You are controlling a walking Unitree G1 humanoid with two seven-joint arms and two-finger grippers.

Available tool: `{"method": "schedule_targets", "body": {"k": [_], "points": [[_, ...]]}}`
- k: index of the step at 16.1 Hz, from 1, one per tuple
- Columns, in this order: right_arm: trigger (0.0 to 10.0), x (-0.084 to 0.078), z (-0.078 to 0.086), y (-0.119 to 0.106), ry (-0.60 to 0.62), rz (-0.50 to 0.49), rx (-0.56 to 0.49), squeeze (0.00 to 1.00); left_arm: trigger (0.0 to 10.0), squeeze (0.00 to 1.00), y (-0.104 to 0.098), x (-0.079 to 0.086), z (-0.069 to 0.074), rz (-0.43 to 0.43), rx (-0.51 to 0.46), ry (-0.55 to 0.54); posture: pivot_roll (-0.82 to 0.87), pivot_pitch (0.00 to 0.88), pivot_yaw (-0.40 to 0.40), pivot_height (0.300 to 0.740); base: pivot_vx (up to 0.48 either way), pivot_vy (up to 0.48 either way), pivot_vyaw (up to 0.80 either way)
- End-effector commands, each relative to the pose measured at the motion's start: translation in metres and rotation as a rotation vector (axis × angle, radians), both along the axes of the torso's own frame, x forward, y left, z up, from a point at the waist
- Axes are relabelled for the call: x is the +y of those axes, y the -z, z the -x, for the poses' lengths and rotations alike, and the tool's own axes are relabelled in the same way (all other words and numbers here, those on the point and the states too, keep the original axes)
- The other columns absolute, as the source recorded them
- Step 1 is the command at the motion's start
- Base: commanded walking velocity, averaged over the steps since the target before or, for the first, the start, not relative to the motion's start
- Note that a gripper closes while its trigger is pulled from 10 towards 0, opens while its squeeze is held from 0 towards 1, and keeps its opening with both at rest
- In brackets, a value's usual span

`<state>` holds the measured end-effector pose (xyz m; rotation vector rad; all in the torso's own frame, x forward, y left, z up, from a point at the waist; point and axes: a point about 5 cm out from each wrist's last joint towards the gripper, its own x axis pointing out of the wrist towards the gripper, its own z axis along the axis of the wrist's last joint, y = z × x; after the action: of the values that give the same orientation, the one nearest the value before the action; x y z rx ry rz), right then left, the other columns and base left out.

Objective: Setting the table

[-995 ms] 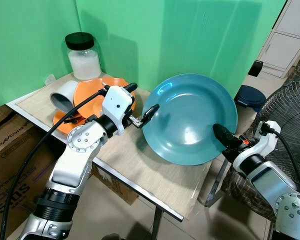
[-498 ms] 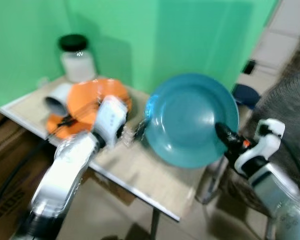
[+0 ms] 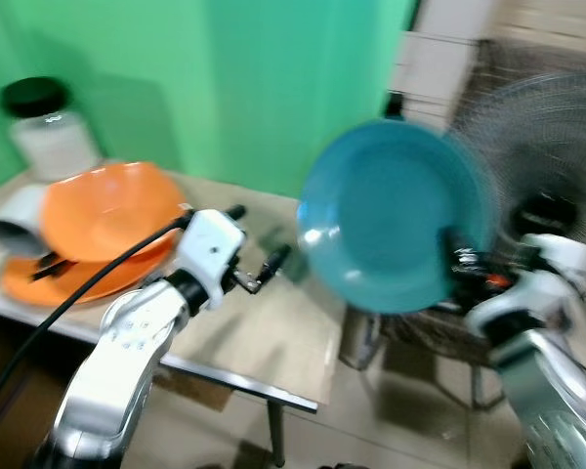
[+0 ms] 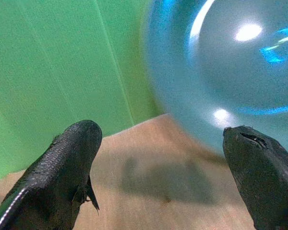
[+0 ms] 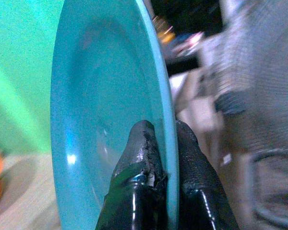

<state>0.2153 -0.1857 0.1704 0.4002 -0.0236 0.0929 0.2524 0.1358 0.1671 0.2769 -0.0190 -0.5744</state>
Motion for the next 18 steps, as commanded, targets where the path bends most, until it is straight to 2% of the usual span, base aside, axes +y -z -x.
{"method": "schedule_targets", "body": {"k": [1,4,12,16,18], "points": [[10.0,-0.002,0.003,-0.01,0.021,0.0,-0.059,0.0,10.0,0.0,-0.003,0.002,0.002,0.002,-0.008,-0.031,0.06,0.0,-0.035,0.74,0.0,0.0,-0.8],[10.0,0.002,0.014,-0.012,0.008,0.02,-0.078,0.0,10.0,0.0,0.002,-0.002,0.007,0.018,0.0,-0.108,0.05,0.0,-0.03,0.74,0.0,0.0,-0.8],[10.0,0.012,0.009,-0.008,-0.076,0.064,-0.048,0.0,10.0,0.0,0.005,-0.005,0.012,0.049,0.027,-0.144,0.07,0.0,-0.056,0.74,0.0,0.0,-0.8],[10.0,0.013,0.009,-0.007,-0.086,0.07,-0.037,0.0,10.0,0.0,0.008,-0.002,0.013,0.042,0.044,-0.164,0.07,0.0,-0.059,0.74,0.0,0.0,-0.8],[10.0,0.01,0.007,-0.002,-0.045,0.09,-0.002,0.0,10.0,0.0,0.009,0.002,0.011,0.055,0.054,-0.205,0.07,0.0,-0.061,0.74,0.0,0.0,-0.8]]}}
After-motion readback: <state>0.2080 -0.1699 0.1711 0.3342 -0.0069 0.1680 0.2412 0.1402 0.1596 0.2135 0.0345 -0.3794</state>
